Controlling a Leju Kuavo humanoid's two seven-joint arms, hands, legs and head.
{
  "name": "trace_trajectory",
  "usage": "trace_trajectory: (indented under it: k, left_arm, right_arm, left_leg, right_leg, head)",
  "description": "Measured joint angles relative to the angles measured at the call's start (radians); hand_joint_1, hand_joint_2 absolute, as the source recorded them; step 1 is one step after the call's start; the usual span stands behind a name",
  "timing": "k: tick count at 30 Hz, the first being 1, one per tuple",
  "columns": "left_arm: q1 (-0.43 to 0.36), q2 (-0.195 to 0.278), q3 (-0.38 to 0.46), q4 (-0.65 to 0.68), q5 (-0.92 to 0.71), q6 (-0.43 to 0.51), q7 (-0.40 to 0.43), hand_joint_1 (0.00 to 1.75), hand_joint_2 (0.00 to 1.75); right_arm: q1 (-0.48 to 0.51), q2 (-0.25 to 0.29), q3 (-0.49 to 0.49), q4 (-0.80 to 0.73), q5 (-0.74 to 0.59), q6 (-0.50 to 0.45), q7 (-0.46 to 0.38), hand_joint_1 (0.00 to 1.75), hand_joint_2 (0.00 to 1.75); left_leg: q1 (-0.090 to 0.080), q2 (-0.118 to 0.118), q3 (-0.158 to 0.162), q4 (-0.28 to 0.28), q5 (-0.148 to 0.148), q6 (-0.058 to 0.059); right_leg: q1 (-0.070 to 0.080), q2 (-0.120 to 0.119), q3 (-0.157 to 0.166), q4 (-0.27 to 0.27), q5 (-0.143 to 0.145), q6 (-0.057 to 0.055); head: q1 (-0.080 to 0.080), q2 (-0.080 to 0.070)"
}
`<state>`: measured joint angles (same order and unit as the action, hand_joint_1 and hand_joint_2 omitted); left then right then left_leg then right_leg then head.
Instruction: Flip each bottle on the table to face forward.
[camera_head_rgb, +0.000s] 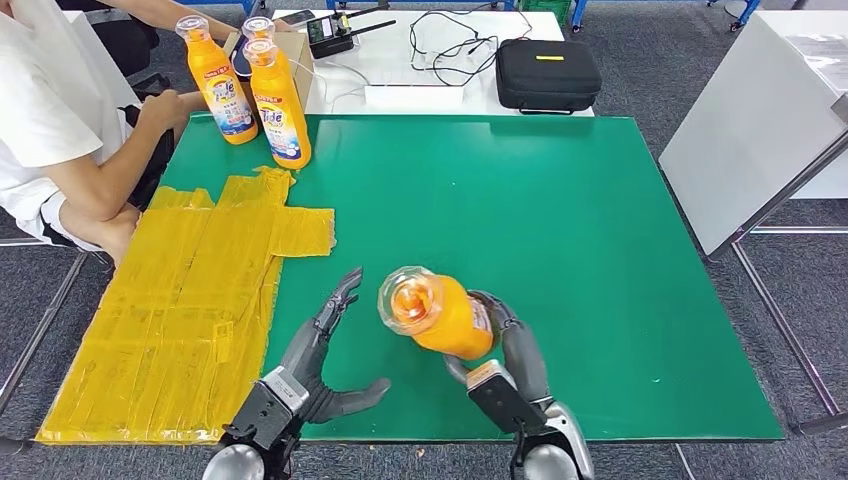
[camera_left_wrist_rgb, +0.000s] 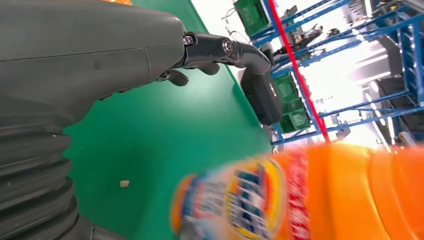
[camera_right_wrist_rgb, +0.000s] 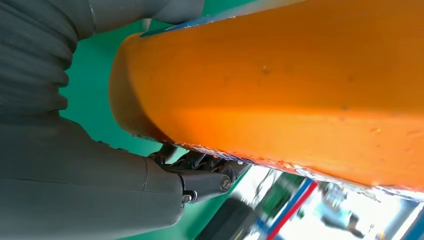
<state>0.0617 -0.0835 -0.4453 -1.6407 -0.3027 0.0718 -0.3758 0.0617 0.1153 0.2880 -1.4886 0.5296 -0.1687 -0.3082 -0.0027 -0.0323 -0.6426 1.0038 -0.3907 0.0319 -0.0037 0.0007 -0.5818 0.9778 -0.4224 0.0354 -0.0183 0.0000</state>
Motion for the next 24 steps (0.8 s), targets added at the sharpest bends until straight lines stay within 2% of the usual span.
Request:
trace_trajectory:
  k: [5, 12, 24]
  left_arm:
    - [-0.005, 0.0, -0.017, 0.0, -0.005, 0.017, -0.003, 0.0, 1.75]
    - [-0.015, 0.0, -0.028, 0.0, -0.001, 0.022, -0.006, 0.0, 1.75]
    - [-0.058, 0.0, -0.072, 0.01, 0.04, 0.068, -0.031, 0.0, 1.75]
  right_arm:
    - [-0.026, 0.014, 0.074, 0.043, -0.009, 0.013, 0.0, 1.75, 1.75]
    - [-0.055, 0.019, 0.123, 0.083, -0.027, 0.032, 0.0, 1.75, 1.75]
    - [-0.147, 0.045, 0.203, 0.211, -0.173, 0.074, -0.001, 1.75, 1.75]
  left_leg:
    - [0.0, -0.001, 0.0, 0.0, 0.0, 0.0]
    - [0.0, 0.0, -0.001, 0.0, 0.0, 0.0]
    - [0.0, 0.0, -0.001, 0.0, 0.0, 0.0]
  right_leg:
    - [0.0, 0.0, 0.0, 0.0, 0.0, 0.0]
    - [0.0, 0.0, -0.001, 0.0, 0.0, 0.0]
    - [0.0, 0.0, -0.001, 0.0, 0.0, 0.0]
  head:
    - [0.0, 0.0]
    - [0.0, 0.0]
    - [0.0, 0.0]
